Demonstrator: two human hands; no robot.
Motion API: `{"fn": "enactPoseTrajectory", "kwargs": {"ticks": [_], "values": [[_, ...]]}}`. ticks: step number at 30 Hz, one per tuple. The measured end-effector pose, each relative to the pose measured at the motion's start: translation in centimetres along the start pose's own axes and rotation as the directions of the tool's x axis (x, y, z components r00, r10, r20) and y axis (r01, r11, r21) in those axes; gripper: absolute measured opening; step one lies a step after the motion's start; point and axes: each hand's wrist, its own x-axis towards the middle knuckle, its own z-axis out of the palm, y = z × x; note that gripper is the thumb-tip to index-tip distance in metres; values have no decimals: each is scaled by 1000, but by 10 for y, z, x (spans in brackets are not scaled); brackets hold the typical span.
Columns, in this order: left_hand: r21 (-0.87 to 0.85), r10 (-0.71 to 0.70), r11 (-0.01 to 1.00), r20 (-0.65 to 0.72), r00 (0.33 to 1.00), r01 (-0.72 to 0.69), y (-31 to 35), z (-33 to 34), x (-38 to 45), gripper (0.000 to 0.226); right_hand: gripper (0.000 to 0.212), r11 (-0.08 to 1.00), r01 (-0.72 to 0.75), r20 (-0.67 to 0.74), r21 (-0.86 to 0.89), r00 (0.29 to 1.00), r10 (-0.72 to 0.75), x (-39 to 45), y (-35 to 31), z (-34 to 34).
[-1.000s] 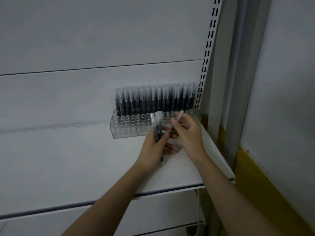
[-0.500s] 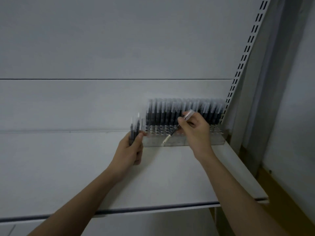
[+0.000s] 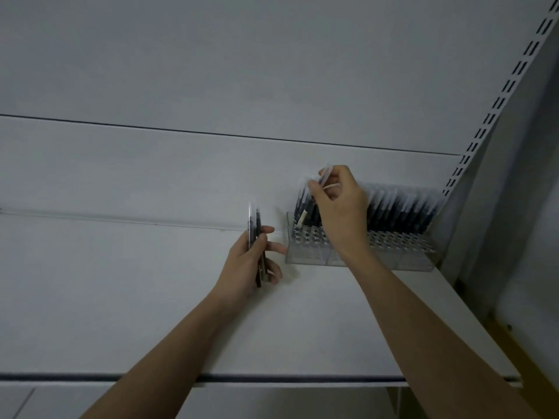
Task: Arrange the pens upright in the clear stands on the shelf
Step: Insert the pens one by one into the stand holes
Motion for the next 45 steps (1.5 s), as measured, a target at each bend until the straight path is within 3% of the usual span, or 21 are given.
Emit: {"fn": "enactPoseTrajectory", "kwargs": {"ticks": [7, 10, 15, 19, 25, 29, 35, 41, 45], "values": [[-32, -2, 999, 86, 996, 5, 3, -2, -1, 25, 18, 962, 28, 191, -271, 981, 25, -8, 10, 15], [2, 0, 1000, 86, 996, 0, 3, -4, -2, 28, 22, 945, 28, 198, -327, 979, 39, -16, 14, 19], [32, -25, 999, 131, 991, 21, 2, -1, -7, 27, 34, 972, -80, 152, -223, 982, 116, -22, 10, 11], [43, -66, 997, 172, 983, 59, 3, 2, -11, 25, 18, 996, -83, 14, -37, 996, 83, -53, 11, 1], [117, -121, 988, 225, 967, 97, -2, 5, -13, 22, 5, 885, -350, 212, 305, 931, 296, -93, 25, -3], [173, -112, 982, 245, 963, 70, -5, 7, -15, 14, 14, 830, -424, 253, 362, 902, 350, -93, 25, -12], [170, -160, 979, 288, 944, 114, -6, 6, -16, 21, 13, 814, -462, 358, 353, 870, 339, -94, 27, -18], [196, -136, 977, 271, 953, 84, -9, 4, -14, 26, 8, 784, -479, 304, 396, 873, 381, -93, 30, -18], [125, -136, 986, 202, 970, 112, -7, 7, -14, 29, 9, 729, -464, 203, 503, 884, 422, -84, 31, -22]]}}
